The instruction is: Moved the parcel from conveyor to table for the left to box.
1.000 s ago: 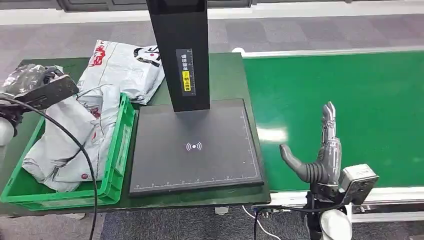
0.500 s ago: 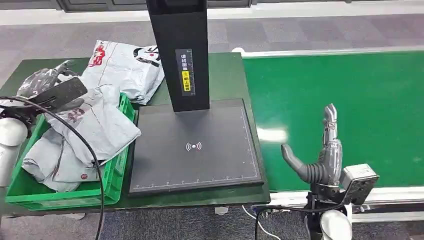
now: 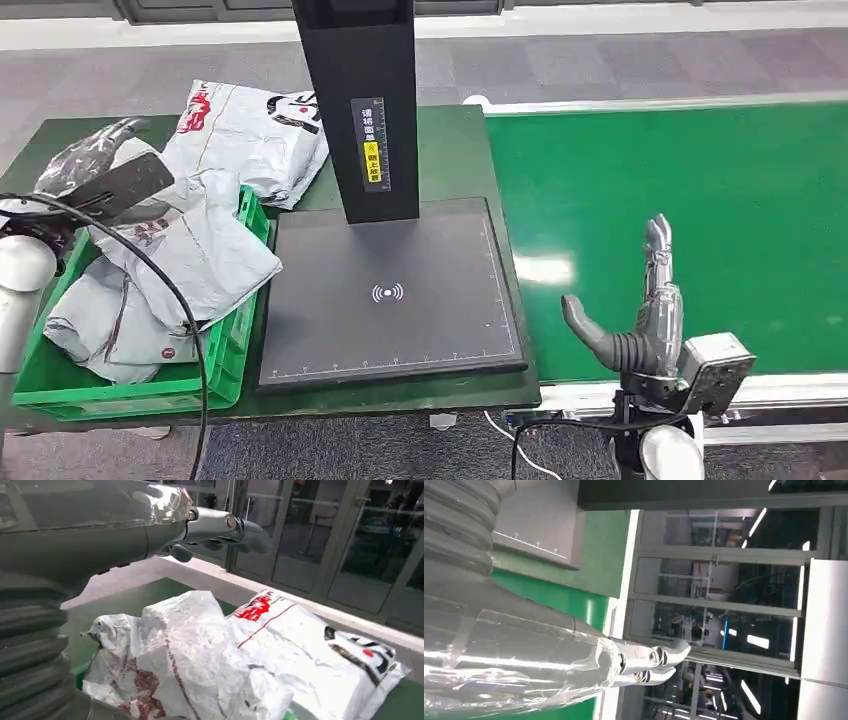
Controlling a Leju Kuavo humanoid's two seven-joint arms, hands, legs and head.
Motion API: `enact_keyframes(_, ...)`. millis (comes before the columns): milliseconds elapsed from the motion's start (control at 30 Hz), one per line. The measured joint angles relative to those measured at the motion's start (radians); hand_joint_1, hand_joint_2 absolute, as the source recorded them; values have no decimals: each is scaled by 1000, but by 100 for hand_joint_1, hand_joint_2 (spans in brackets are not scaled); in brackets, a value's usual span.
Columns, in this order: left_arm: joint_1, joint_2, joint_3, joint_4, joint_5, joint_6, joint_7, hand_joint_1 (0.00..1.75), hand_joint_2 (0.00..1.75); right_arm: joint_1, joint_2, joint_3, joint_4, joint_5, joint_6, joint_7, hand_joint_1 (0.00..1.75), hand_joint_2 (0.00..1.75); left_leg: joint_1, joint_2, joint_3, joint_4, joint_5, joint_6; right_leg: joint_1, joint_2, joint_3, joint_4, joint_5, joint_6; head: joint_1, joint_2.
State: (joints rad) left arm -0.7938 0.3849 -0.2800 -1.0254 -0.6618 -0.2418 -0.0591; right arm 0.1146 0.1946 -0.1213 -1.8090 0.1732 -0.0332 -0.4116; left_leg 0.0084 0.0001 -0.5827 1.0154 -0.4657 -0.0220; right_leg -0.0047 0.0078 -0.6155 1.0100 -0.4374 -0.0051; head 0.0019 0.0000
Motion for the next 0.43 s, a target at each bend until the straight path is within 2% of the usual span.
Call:
enact_keyframes(267, 63, -35, 69, -109, 297, 89, -37, 0, 175, 10, -5, 0, 0, 1, -28, 1, 0, 175, 0, 0, 0, 0, 0, 0, 0, 0, 0, 0, 0, 0, 0, 0)
enact_keyframes(433, 201, -112, 144, -259, 514, 184, -126, 0, 175, 9, -5, 0, 0, 22, -77, 11, 0, 175, -1, -1, 0, 0, -1, 1, -1, 0, 1, 0, -1, 1, 0, 0)
